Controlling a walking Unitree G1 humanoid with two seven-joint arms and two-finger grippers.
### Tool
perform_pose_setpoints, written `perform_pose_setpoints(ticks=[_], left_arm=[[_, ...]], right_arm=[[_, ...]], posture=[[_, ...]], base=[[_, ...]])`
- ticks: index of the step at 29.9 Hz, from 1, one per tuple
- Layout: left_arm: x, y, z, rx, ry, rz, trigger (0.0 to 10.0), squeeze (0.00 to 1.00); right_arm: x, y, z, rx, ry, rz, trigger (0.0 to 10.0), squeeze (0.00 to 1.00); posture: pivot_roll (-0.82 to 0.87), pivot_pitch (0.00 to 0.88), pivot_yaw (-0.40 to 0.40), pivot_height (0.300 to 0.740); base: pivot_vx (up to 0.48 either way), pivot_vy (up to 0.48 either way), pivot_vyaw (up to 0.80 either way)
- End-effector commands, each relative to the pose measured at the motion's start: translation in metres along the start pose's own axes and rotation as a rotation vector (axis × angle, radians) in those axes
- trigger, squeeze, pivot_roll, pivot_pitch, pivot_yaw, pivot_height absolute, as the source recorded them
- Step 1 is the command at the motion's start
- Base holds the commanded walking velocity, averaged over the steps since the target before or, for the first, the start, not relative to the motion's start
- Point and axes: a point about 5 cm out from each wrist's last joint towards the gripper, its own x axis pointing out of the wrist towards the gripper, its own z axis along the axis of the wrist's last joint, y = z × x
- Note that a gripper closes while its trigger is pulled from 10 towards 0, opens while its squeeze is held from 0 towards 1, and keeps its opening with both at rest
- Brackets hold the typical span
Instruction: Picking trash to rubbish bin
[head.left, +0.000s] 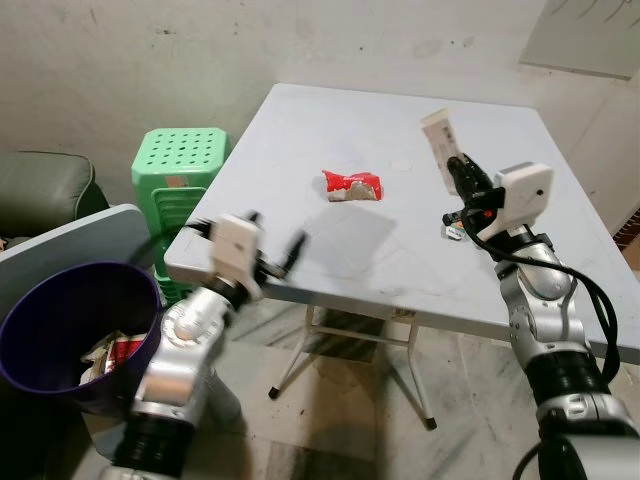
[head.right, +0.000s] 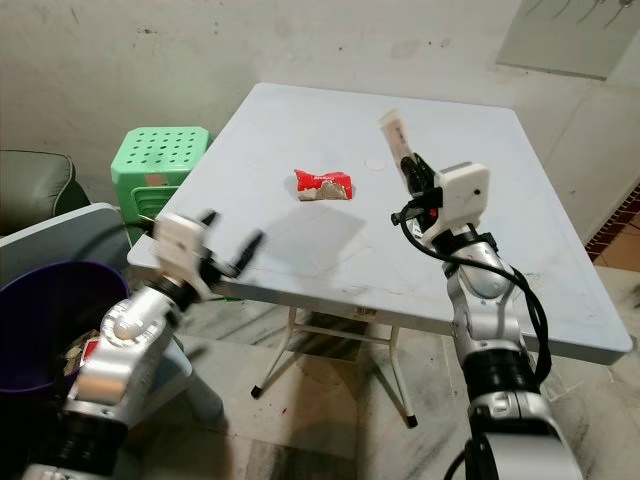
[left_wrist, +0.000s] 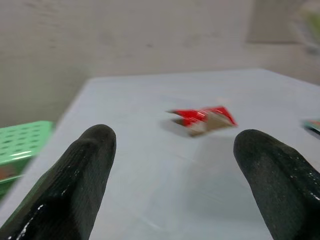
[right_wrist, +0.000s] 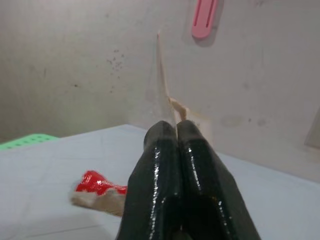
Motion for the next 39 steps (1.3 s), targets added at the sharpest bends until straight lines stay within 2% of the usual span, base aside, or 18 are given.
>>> perform_pose_setpoints(ticks=[1,7,14,23,27,35,39], left_arm=[[0.002,0.004,0.005,0.008,-0.027,0.008,10.0,0.00],[-0.003,0.013,0.015,-0.007,-0.091,0.044,10.0,0.00],[-0.019,0.007,0.010,-0.051,-0.119,0.057,10.0,0.00],[-0.030,0.003,-0.006,-0.078,-0.102,0.078,10.0,0.00],[-0.030,0.009,-0.012,-0.072,-0.086,0.082,10.0,0.00],[-0.025,0.018,-0.011,-0.072,-0.086,0.097,10.0,0.00],[-0.020,0.021,-0.006,-0.060,-0.106,0.087,10.0,0.00]], right_arm=[[-0.004,-0.001,0.013,0.008,-0.066,-0.051,10.0,0.00],[-0.024,0.009,0.018,0.055,-0.072,-0.091,10.0,0.00],[-0.049,0.024,0.016,0.068,-0.030,-0.142,10.0,0.00],[-0.073,0.031,-0.008,0.100,0.104,-0.188,10.0,0.00],[-0.081,0.028,-0.020,0.076,0.164,-0.206,10.0,0.00],[-0.081,0.027,-0.028,0.065,0.201,-0.196,10.0,0.00],[-0.075,0.026,-0.025,0.055,0.185,-0.182,10.0,0.00]], posture=[[0.06,0.038,-0.024,0.715],[0.06,0.033,-0.018,0.715],[0.06,0.023,-0.012,0.715],[0.05,0.014,-0.003,0.715],[0.05,0.007,0.001,0.715],[0.05,0.000,0.006,0.715],[0.05,0.000,0.006,0.715]], base=[[0.000,0.000,0.00],[0.000,0.000,0.00],[0.000,0.000,0.00],[0.000,0.000,0.00],[0.000,0.000,0.20],[0.000,0.000,0.80],[0.000,0.000,0.80]])
